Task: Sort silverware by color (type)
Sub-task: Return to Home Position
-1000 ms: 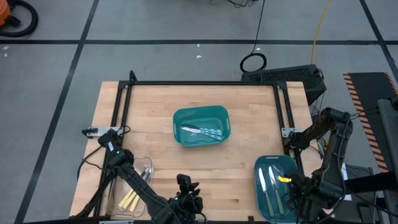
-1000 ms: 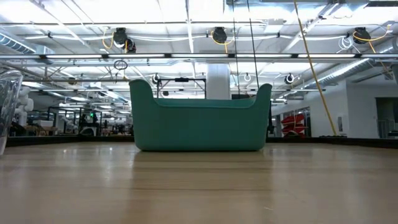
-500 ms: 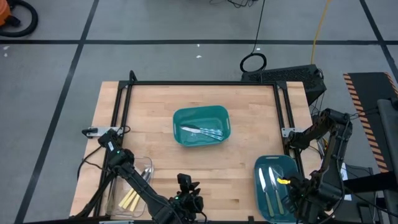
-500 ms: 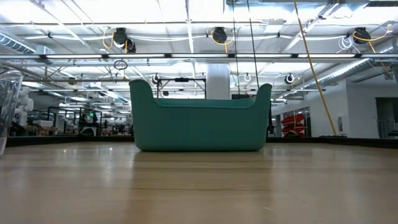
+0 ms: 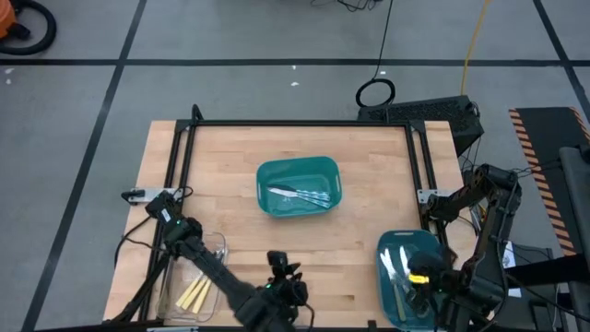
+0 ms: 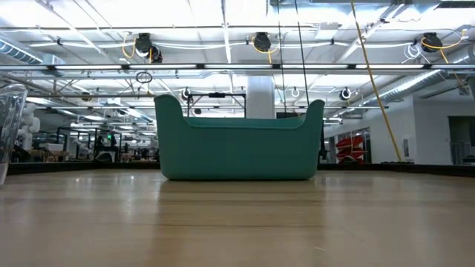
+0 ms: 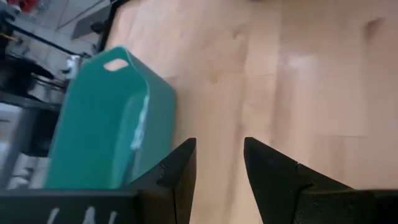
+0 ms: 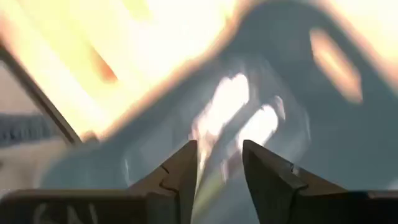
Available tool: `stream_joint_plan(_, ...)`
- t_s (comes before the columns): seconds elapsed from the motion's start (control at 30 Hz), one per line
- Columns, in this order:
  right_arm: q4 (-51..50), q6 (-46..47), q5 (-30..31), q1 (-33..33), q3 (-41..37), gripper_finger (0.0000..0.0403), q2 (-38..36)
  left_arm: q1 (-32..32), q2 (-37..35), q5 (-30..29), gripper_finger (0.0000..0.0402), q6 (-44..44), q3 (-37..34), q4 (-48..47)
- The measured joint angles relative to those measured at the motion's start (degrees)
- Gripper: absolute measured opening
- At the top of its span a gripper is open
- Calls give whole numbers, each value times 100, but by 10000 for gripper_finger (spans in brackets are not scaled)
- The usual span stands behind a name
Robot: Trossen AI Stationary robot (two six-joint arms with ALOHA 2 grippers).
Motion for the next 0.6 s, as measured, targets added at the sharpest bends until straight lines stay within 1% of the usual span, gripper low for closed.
stream_joint_plan(0.1, 25, -942, 1468, 50, 0, 127, 6, 139, 0, 8, 143, 843, 0, 134)
stream_joint_plan(0.17, 28, -1815, 2327, 53, 0, 127, 6, 188, -33, 201, 143, 1550, 0, 267)
stream_joint_plan(0.27, 153, -3142, 3420, 38, -12, 127, 6, 272, -169, 606, 143, 2390, 0, 497)
stream_joint_plan(0.33, 223, -3755, 4101, -11, -66, 127, 6, 380, -237, 813, 143, 2692, 10, 610)
stream_joint_plan(0.37, 245, -3977, 4364, -44, -109, 127, 3, 442, -252, 916, 143, 2814, 11, 662)
stream_joint_plan(0.43, 248, -4251, 4612, -123, -225, 124, 3, 559, -254, 1144, 143, 2991, 2, 803)
stream_joint_plan(0.5, 307, -4401, 4723, -211, -418, 114, 1, 670, -252, 1294, 142, 3039, -2, 1024)
stream_joint_plan(0.6, 678, -4509, 4742, -366, -821, 92, -16, 805, -182, 1484, 142, 3080, 2, 1585)
